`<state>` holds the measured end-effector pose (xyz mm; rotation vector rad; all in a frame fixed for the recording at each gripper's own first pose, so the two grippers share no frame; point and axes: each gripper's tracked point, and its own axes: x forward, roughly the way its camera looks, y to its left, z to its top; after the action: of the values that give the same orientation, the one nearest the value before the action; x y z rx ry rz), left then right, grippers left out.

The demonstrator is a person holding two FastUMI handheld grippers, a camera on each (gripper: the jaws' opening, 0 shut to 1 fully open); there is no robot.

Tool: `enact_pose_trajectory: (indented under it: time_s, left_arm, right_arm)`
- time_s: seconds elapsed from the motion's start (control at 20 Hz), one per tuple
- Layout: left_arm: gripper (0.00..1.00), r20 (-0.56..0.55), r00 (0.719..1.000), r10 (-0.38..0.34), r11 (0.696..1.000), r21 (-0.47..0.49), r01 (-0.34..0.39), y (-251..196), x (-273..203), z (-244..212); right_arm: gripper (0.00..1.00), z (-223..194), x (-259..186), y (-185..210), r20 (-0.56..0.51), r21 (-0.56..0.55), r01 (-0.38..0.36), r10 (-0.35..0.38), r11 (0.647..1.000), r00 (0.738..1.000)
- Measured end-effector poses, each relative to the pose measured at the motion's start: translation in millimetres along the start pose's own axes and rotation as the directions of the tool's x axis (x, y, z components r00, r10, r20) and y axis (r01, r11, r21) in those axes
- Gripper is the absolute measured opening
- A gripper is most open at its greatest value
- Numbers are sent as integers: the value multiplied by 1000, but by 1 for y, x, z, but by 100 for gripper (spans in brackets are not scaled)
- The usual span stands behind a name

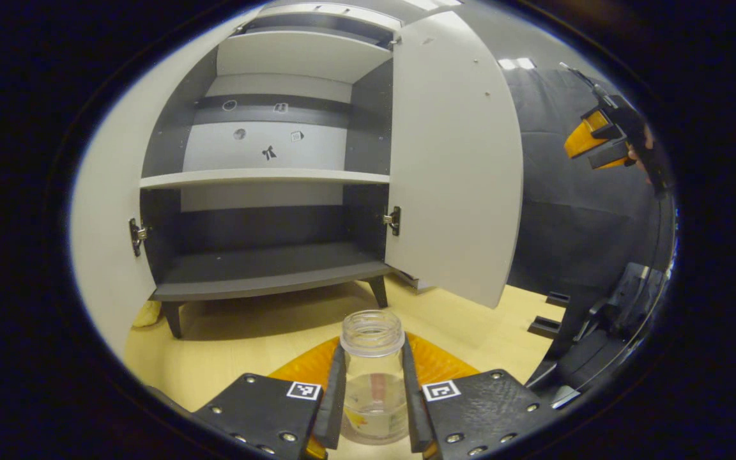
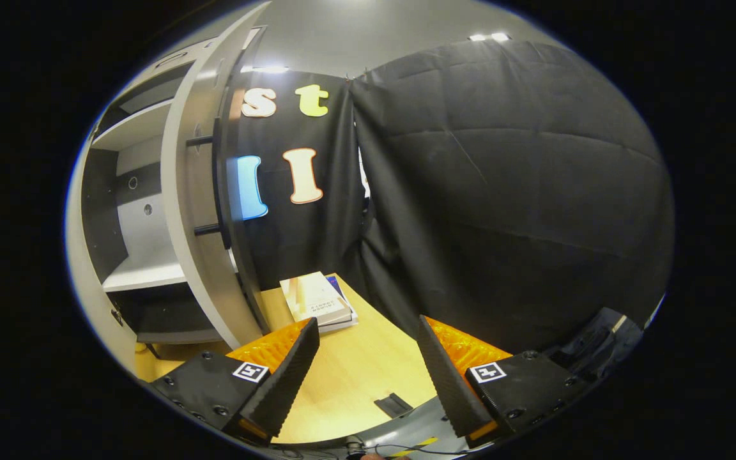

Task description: Grasp the bottle in the cabinet with the left hand and place it on the coaster, then close the right door with the right hand and the left door with the left hand.

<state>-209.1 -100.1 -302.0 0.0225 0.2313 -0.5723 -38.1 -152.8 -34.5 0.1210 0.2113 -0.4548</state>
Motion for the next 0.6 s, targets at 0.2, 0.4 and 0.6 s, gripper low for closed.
enact_pose_trajectory:
  time_s: [0.2,0.4,0.6]
  left_arm:
    - [84,-19,1000,18,1000,-8,-18,8,-6,2]
    - [100,-28,999,-19,1000,4,19,-3,-17,22]
    - [95,-3,999,-32,999,-14,32,-15,-44,70]
  right_arm:
    - [98,-8,3,-6,-29,75,15,-13,997,999]
    - [99,-12,15,-11,-25,79,19,-17,997,1000]
    - [97,-1,43,-10,-2,76,-15,15,997,1000]
